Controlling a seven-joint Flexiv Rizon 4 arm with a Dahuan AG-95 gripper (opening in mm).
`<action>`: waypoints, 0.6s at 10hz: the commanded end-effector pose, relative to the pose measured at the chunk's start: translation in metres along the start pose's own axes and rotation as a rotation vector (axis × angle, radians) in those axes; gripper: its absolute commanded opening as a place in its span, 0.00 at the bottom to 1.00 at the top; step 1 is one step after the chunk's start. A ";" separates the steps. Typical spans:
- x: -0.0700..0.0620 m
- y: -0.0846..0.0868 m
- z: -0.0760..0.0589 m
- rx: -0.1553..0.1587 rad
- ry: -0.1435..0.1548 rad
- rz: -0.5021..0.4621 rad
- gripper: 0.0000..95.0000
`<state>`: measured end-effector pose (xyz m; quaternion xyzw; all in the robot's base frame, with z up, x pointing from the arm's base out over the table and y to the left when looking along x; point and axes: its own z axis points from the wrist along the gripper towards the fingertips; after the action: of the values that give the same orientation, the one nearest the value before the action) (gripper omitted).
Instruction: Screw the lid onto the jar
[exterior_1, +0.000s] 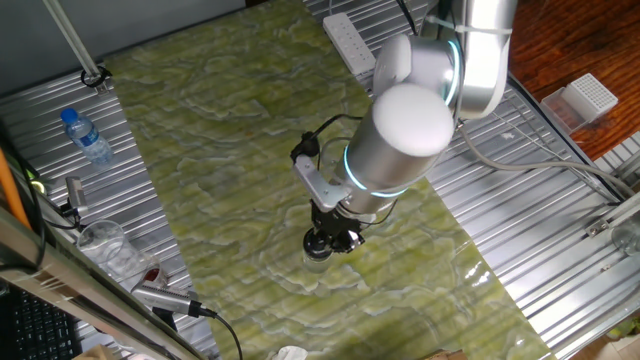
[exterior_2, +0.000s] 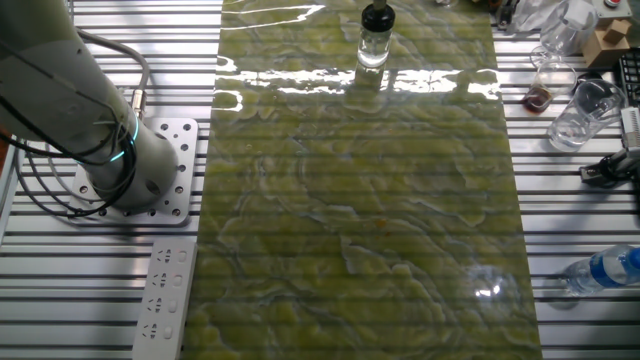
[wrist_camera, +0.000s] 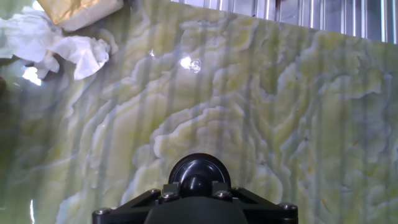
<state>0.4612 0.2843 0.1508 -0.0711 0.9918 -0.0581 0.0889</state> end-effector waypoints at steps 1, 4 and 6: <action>0.001 -0.002 -0.001 -0.016 -0.011 0.009 0.00; 0.001 -0.003 -0.002 -0.044 -0.015 0.028 0.00; 0.001 -0.003 -0.002 -0.050 -0.011 0.037 0.00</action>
<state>0.4606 0.2808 0.1524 -0.0551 0.9935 -0.0305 0.0949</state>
